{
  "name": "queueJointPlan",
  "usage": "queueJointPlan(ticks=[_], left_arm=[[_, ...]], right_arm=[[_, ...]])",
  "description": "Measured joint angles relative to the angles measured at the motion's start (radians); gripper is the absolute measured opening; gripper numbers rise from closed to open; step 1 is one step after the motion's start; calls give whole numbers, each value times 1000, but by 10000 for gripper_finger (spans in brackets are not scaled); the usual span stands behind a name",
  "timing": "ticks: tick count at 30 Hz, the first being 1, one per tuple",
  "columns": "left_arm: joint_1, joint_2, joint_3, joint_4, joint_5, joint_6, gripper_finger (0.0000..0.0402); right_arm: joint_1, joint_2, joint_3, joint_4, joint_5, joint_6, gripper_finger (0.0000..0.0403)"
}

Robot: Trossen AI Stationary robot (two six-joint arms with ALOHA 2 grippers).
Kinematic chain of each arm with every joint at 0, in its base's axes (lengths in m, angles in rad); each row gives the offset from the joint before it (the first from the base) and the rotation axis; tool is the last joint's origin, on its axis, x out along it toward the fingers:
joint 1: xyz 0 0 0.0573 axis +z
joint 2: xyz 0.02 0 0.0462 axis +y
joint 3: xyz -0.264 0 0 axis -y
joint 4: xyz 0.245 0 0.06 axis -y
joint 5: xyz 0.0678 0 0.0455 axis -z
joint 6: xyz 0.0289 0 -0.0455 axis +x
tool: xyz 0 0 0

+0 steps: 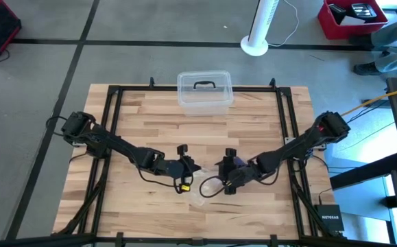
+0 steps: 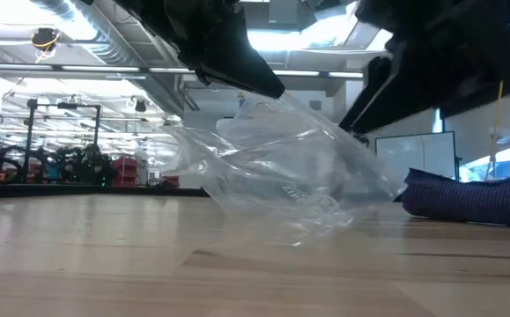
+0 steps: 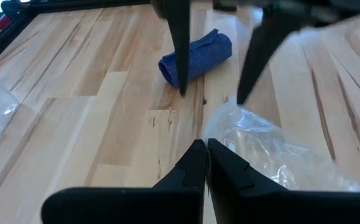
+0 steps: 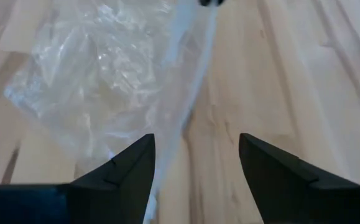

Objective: Roll bandage
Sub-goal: Open the transparent zip bag

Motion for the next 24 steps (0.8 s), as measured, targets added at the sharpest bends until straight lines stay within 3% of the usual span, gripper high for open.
queueJointPlan(ticks=[4, 9, 17, 24], left_arm=[[16, 0, 0, -1, 0, -49, 0], [42, 0, -1, -7, -3, -103, 0], [37, 1, -2, -5, 0, -98, 0], [31, 1, -3, 3, 1, -98, 0]], right_arm=[[1, -76, 8, -27, -34, 27, 232], [36, -52, -6, 211, -143, -45, 232], [43, 92, -20, 293, -19, -230, 232], [38, 160, -19, 302, 0, -390, 232]])
